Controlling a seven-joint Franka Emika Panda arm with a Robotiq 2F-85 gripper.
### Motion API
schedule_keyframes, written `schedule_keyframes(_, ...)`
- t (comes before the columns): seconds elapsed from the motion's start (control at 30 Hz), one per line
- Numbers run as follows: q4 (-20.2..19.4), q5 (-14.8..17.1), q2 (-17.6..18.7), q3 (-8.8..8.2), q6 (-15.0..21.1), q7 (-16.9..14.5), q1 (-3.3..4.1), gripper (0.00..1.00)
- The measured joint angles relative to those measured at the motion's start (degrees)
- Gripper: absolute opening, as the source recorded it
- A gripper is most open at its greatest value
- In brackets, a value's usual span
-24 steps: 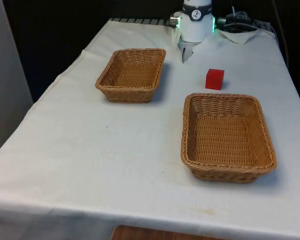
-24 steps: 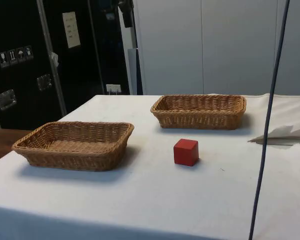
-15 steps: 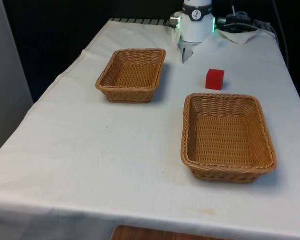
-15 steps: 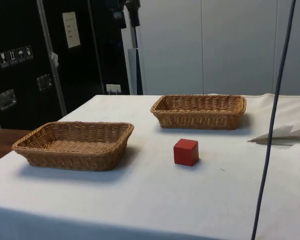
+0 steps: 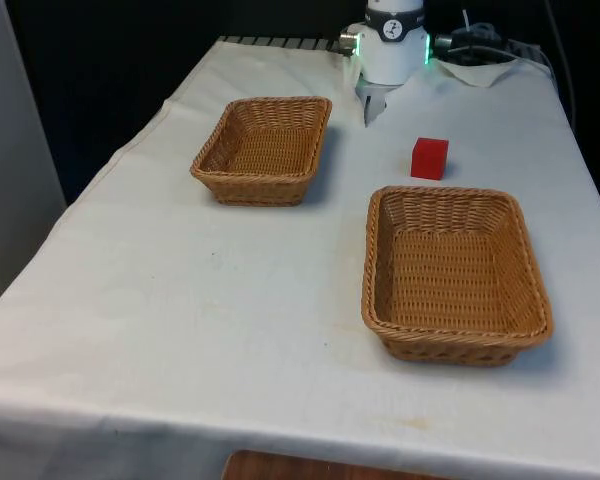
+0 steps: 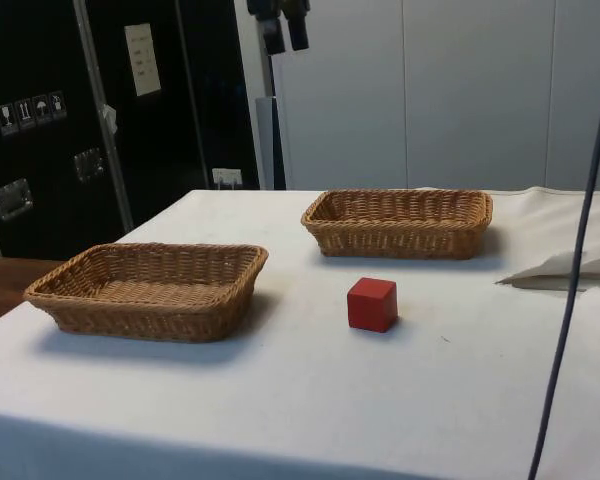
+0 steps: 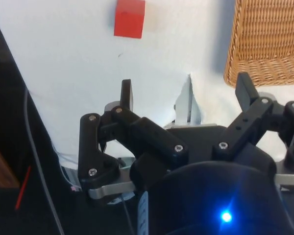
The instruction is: Pick up the red cube and place it into the right basket.
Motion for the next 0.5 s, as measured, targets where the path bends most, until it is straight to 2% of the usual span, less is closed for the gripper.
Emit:
schedule_keyframes(0.23,-3.6,-1.3,-3.3,0.29,0.3,0.6,0.00,1.00)
schedule_keyframes(0.5,-9.7,-3.4,-8.0,1.15,2.2,2.2,0.00,1.00)
